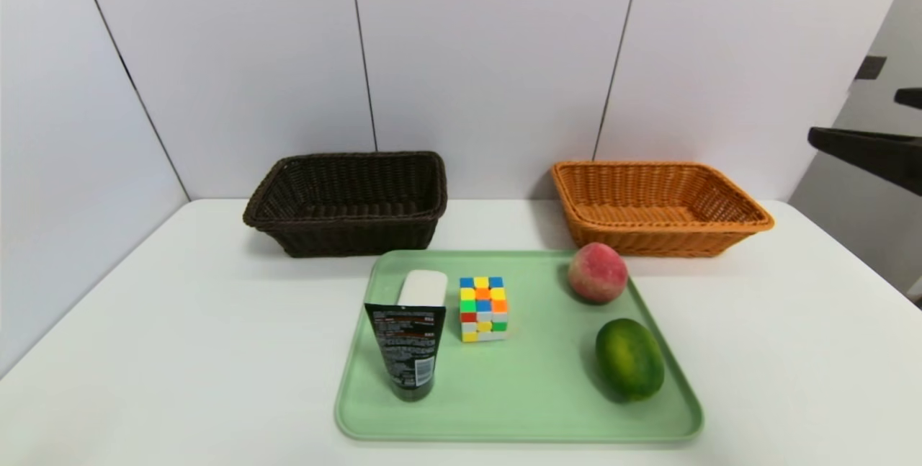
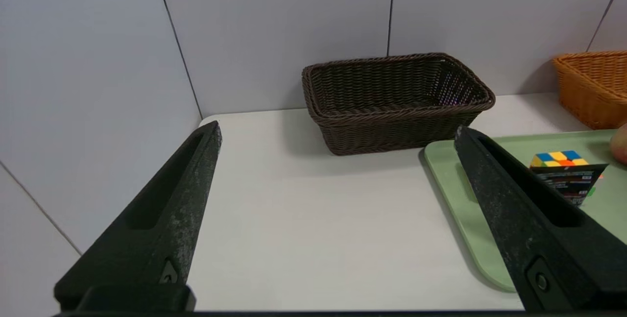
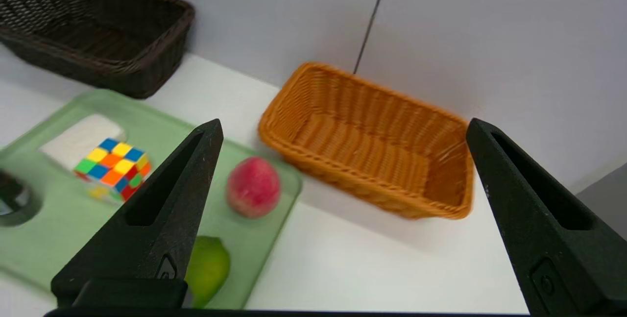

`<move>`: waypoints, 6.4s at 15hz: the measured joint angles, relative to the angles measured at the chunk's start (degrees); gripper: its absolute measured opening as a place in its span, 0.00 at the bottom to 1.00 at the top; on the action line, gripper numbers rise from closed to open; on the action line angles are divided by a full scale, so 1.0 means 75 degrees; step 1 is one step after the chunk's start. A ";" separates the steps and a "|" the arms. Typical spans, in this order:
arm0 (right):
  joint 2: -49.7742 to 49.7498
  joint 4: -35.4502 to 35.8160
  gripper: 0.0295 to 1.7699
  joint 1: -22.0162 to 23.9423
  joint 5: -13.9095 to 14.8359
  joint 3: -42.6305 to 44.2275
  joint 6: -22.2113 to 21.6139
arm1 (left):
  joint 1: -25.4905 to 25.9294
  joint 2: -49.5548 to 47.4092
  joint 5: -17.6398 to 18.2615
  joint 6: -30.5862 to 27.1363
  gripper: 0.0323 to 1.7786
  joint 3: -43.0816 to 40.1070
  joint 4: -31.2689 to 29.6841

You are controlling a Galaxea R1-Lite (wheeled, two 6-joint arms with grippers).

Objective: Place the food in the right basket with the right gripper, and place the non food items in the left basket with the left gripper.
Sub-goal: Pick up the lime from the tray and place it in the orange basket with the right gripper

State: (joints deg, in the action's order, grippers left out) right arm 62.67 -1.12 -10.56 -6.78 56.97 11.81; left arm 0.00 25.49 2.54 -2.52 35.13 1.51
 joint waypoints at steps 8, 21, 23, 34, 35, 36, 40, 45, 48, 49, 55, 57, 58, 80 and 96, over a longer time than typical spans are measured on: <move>0.1255 -0.2859 0.97 -0.2321 0.1256 0.1048 -0.2246 | 0.0010 -0.0140 -0.0029 -0.0096 0.95 -0.0319 0.0364; 0.2430 -0.3165 0.97 -0.3363 0.1980 -0.0081 -0.3986 | 0.0000 -0.0475 -0.0026 -0.0416 0.95 -0.1013 0.0530; 0.2841 -0.3161 0.97 -0.3431 0.1994 0.0206 -0.4198 | 0.0007 -0.0592 -0.0031 -0.0419 0.95 -0.1120 0.0603; 0.3816 -0.3077 0.97 -0.3475 0.2376 0.0401 -0.4922 | 0.0010 -0.1146 -0.0046 -0.0427 0.95 -0.1169 0.1209; 0.3829 -0.3074 0.97 -0.3475 0.2458 0.0288 -0.4945 | 0.0010 -0.1154 -0.0046 -0.0427 0.95 -0.1169 0.1209; 0.3841 -0.3062 0.97 -0.3472 0.2495 0.0177 -0.4959 | 0.0010 -0.1161 -0.0046 -0.0424 0.95 -0.1169 0.1209; 0.3922 -0.2144 0.97 -0.3461 0.2480 -0.0309 -0.4967 | 0.0010 -0.1217 -0.0049 -0.0423 0.95 -0.1169 0.1219; 0.4091 -0.1721 0.97 -0.3483 0.2476 -0.0653 -0.5135 | 0.0010 -0.1282 -0.0046 -0.0434 0.95 -0.1190 0.1370; 0.4234 -0.1681 0.97 -0.3560 0.2495 -0.0679 -0.5198 | 0.0010 -0.1315 -0.0044 -0.0431 0.95 -0.1201 0.1396; 0.4281 -0.1661 0.97 -0.3568 0.2498 -0.0679 -0.5201 | 0.0010 -0.1317 -0.0044 -0.0431 0.95 -0.1204 0.1396; 0.4502 -0.1425 0.97 -0.3582 0.2612 -0.0642 -0.5183 | 0.0010 -0.1330 -0.0041 -0.0427 0.95 -0.1265 0.1396; 0.4554 -0.1434 0.97 -0.3582 0.2635 -0.0613 -0.5183 | 0.0010 -0.1330 -0.0044 -0.0427 0.95 -0.1271 0.1396; 0.4577 -0.1434 0.97 -0.3591 0.2641 -0.0613 -0.5190 | 0.0010 -0.1330 -0.0041 -0.0424 0.95 -0.1278 0.1396; 0.4558 -0.0483 0.54 -0.3641 0.3035 -0.1026 -0.5140 | 0.0010 -0.1489 -0.0034 -0.0423 0.95 -0.1308 0.1499; 0.3716 0.2211 0.54 -0.2237 0.3704 -0.0234 -0.2159 | 0.0010 -0.1710 -0.0008 -0.0431 0.95 -0.1344 0.1824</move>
State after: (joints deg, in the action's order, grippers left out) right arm 90.54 15.46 -27.33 21.00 55.21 -4.38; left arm 0.07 12.67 2.47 -5.75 25.05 15.19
